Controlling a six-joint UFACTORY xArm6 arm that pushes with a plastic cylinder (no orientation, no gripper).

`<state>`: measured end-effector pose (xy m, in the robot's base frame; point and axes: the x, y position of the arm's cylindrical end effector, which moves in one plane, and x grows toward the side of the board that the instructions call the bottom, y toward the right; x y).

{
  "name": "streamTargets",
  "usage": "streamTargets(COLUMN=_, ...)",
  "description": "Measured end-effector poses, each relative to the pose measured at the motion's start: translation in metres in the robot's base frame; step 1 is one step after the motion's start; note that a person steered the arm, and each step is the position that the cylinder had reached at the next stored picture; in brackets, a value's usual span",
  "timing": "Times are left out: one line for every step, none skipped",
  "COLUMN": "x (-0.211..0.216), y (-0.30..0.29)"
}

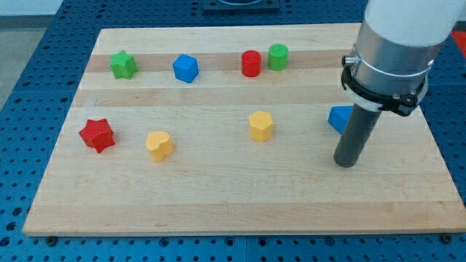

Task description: Place the green circle into the green star

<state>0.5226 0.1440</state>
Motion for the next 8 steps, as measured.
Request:
streamTargets(x=-0.006, y=-0.059)
streamTargets(x=-0.006, y=-0.059)
streamTargets(x=-0.085, y=-0.059)
streamTargets(x=-0.114, y=-0.058)
streamTargets(x=-0.171, y=-0.056)
streamTargets(x=-0.171, y=-0.053)
streamTargets(x=-0.172, y=-0.010)
streamTargets(x=-0.172, y=-0.011)
